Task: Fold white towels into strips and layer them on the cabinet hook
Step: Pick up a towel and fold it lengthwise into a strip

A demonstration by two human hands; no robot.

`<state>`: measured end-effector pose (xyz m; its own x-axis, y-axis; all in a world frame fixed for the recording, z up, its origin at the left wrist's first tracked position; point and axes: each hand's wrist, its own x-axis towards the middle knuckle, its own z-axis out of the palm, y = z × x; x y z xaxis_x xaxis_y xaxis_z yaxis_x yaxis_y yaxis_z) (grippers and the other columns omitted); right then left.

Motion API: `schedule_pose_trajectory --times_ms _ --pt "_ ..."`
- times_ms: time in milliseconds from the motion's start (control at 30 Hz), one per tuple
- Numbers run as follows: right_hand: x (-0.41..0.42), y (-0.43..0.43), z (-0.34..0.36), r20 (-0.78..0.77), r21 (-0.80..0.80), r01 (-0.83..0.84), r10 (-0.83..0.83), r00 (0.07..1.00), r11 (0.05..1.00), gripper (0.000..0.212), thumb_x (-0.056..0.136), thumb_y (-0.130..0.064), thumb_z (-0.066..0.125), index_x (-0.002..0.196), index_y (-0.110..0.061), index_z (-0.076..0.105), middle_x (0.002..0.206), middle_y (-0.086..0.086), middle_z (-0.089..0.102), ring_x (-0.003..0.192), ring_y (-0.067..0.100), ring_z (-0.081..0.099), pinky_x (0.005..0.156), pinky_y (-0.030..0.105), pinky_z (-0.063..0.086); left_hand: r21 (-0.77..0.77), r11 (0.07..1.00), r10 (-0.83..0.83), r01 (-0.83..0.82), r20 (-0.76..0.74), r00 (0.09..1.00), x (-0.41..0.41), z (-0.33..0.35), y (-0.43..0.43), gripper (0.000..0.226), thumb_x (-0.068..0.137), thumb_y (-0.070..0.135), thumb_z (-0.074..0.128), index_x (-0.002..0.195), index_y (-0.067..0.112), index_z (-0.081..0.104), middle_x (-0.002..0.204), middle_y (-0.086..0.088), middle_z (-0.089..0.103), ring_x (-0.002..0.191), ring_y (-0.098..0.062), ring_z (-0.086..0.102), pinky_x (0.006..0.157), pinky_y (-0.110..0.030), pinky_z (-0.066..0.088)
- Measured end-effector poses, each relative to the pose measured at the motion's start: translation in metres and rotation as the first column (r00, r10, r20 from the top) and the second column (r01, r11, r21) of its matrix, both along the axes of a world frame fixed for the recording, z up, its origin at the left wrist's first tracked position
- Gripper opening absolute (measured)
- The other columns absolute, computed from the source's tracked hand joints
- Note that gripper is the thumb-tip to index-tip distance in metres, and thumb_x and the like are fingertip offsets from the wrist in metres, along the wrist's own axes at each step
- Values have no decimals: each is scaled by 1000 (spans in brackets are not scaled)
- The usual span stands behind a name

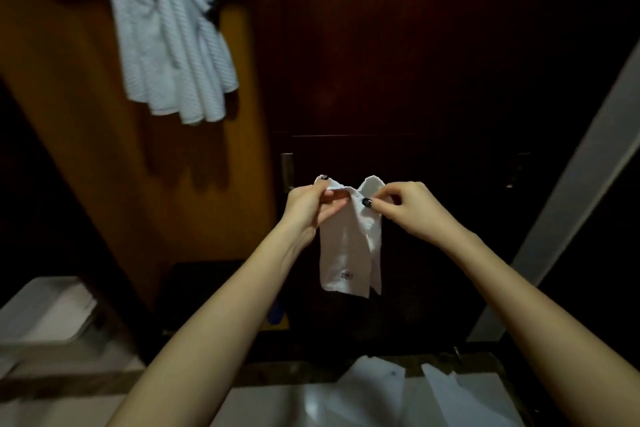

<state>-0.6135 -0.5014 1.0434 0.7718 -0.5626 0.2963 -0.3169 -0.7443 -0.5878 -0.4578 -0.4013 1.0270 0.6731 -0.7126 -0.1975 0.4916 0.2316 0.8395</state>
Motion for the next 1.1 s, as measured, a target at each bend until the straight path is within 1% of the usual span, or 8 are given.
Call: schedule_pose_trajectory --times_ms 233,333,400,533,633,767,933,1100 --pt "93 72 3 21 -5 -131 131 991 991 24 85 -38 71 87 -14 76 76 -7 67 70 4 60 56 13 42 -53 986 157 -160 -62 986 63 9 81 13 93 0 59 82 -7 56 87 -23 64 81 -30 72 71 -32 62" --pt "129 105 3 49 7 -150 149 988 989 42 82 -46 70 79 -4 72 70 9 66 61 15 58 57 33 45 -44 978 200 -202 -31 979 91 10 109 12 95 3 57 93 -9 56 103 -31 64 92 -34 71 82 -36 59" --pt "152 125 2 57 -8 -147 147 987 989 46 88 -36 66 69 5 61 61 20 54 52 16 42 52 34 33 -57 981 188 -188 -10 982 108 9 125 13 95 4 57 94 -9 57 98 -28 66 93 -33 71 83 -35 59" --pt "190 151 4 53 -35 -115 117 992 993 42 94 -24 60 69 9 55 60 11 41 54 13 33 54 33 26 36 984 167 -177 199 966 151 5 161 21 96 16 58 81 2 59 79 -14 72 73 -18 73 64 -24 59" --pt "210 169 7 44 -46 -138 140 989 989 31 96 -25 59 80 1 64 70 14 56 61 17 46 57 29 32 135 935 176 -328 625 760 194 2 189 11 94 18 62 86 14 56 77 -3 61 68 -12 63 63 -22 50" --pt "231 190 15 68 -83 -140 146 987 987 23 95 -28 61 86 -8 67 83 11 64 74 22 58 62 31 41 139 971 -46 -193 906 421 237 -4 220 25 90 16 66 108 30 56 115 2 46 104 -6 47 82 -4 36" --pt "248 217 29 11 -107 -151 153 988 983 17 95 -28 62 94 -13 69 86 -4 62 79 8 58 67 21 44 268 961 -248 -69 944 217 271 -4 246 25 87 25 71 94 45 57 141 3 33 136 -17 28 105 -35 27" --pt "249 234 32 -20 -126 -115 113 993 985 14 94 -26 64 96 -14 70 90 -7 66 88 9 63 75 24 50 418 908 -416 -46 908 45 296 4 257 8 88 25 70 96 24 69 122 4 55 116 -18 52 96 -38 41"
